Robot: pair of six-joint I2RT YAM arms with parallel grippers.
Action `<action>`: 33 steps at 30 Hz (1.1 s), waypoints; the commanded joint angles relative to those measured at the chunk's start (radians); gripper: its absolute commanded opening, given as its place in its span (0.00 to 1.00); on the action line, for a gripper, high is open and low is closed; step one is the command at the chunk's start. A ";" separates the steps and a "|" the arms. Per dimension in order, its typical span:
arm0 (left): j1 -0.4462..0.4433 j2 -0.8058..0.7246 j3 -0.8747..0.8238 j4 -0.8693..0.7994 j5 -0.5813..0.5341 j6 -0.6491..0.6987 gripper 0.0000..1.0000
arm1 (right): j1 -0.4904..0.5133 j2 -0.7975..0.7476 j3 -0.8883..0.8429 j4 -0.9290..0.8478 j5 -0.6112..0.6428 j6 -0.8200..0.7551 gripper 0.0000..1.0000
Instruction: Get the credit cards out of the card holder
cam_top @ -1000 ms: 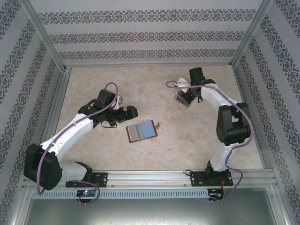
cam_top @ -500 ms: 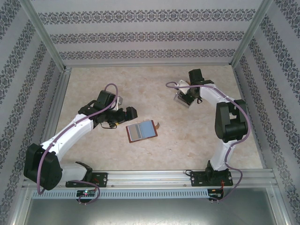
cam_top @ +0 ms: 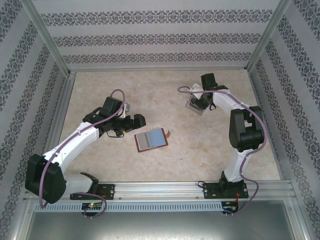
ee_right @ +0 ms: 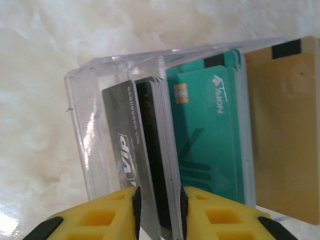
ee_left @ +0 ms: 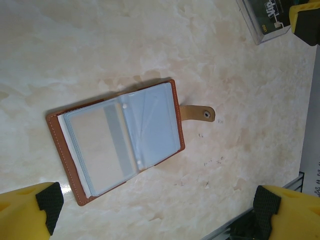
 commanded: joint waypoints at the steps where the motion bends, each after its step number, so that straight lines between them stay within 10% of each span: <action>1: 0.013 -0.024 -0.016 -0.017 -0.003 0.001 1.00 | -0.012 0.020 0.040 0.012 0.073 0.054 0.29; 16: 0.012 0.044 -0.069 0.043 0.023 -0.039 0.93 | 0.073 -0.281 -0.117 0.048 -0.201 0.540 0.27; 33: 0.004 0.191 -0.152 0.195 0.070 -0.150 0.53 | 0.565 -0.216 -0.433 0.268 -0.265 1.068 0.20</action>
